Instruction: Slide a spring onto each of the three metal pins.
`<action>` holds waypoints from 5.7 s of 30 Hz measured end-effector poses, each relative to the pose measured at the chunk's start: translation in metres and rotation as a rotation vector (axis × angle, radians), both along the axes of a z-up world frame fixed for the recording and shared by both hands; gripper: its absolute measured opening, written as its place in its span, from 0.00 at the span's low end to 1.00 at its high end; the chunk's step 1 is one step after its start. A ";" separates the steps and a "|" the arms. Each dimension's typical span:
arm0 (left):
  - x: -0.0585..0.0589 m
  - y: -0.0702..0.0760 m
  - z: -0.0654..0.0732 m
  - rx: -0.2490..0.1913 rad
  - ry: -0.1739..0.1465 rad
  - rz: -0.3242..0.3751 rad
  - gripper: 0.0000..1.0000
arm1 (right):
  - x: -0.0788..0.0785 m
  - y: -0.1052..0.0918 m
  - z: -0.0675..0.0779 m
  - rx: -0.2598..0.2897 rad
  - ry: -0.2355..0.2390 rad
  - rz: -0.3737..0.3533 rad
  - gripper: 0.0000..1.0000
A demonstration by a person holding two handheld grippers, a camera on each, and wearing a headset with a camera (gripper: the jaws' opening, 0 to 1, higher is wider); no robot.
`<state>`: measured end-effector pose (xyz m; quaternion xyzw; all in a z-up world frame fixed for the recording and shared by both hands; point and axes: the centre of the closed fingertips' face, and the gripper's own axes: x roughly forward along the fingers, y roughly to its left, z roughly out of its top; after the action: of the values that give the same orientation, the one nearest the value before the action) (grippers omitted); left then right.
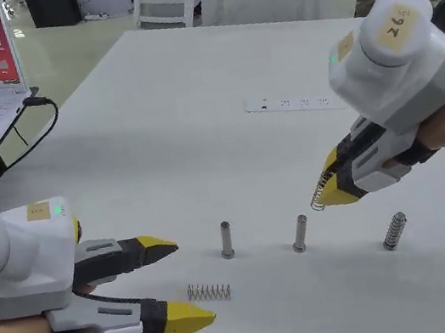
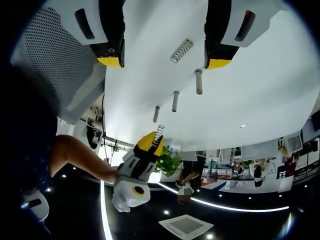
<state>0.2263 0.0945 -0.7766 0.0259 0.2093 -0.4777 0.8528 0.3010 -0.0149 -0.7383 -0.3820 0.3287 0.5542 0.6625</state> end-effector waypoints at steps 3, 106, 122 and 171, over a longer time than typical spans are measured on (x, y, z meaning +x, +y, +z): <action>-0.001 -0.001 0.000 0.001 0.001 0.000 0.60 | 0.004 0.002 -0.003 -0.007 0.000 -0.001 0.08; -0.005 -0.002 -0.002 0.004 0.015 -0.003 0.55 | 0.012 0.005 -0.100 -0.129 0.145 -0.012 0.09; -0.005 -0.001 -0.003 0.002 0.017 -0.002 0.54 | 0.012 0.003 -0.103 -0.128 0.138 -0.010 0.21; -0.006 -0.001 -0.004 0.004 0.016 0.000 0.53 | -0.020 -0.010 -0.091 -0.096 0.145 -0.027 0.22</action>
<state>0.2204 0.0939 -0.7810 0.0239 0.2173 -0.4776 0.8509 0.2811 -0.0253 -0.8297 -0.3681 0.4070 0.5550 0.6252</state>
